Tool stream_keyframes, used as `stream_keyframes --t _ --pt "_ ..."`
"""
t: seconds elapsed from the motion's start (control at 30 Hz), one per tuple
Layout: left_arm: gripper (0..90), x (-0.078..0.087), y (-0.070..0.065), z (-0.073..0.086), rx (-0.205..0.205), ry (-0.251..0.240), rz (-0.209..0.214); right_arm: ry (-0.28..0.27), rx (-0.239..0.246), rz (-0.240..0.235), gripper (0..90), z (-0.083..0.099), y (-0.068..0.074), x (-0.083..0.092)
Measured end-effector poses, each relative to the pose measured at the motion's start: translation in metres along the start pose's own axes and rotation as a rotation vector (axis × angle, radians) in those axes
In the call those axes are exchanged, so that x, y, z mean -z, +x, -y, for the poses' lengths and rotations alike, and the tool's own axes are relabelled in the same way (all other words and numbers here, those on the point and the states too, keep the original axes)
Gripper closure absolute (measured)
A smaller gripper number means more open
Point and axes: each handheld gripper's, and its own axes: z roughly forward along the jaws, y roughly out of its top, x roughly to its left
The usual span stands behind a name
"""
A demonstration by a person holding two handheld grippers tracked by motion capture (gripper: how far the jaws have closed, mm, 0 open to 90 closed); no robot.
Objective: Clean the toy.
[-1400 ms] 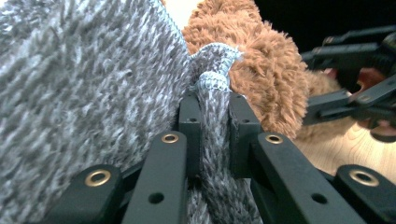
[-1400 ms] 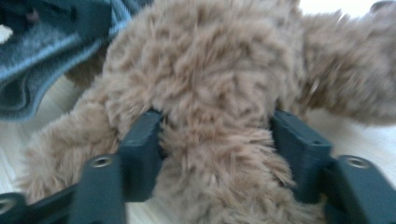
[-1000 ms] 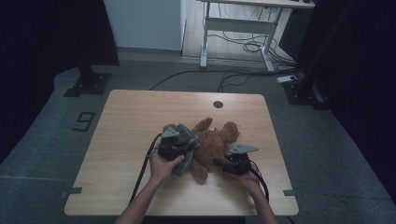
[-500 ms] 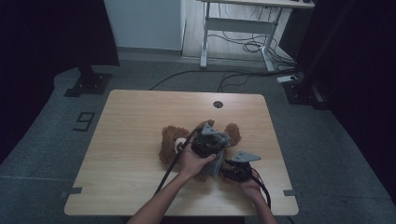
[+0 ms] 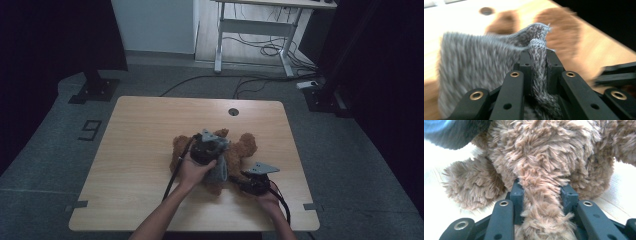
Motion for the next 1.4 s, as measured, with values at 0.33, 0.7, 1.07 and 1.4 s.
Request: stream_keyframes --t 0.33,0.7,1.07,1.4 --pt "78.7 0.058 0.064 0.019 0.126 -0.076 -0.042 -0.003 -0.005 -0.001 64.2 0.001 0.0 -0.001" --pt "78.9 0.066 0.117 0.071 0.272 -0.011 -0.1 -0.004 -0.011 -0.002 64.2 0.0 0.0 -0.002" --pt "79.0 0.056 0.132 0.094 0.297 0.064 -0.096 -0.006 -0.021 -0.005 64.2 0.001 -0.002 -0.002" --pt "79.0 0.085 0.089 0.039 0.167 -0.134 -0.001 -0.009 -0.032 -0.01 64.3 0.001 -0.004 -0.003"
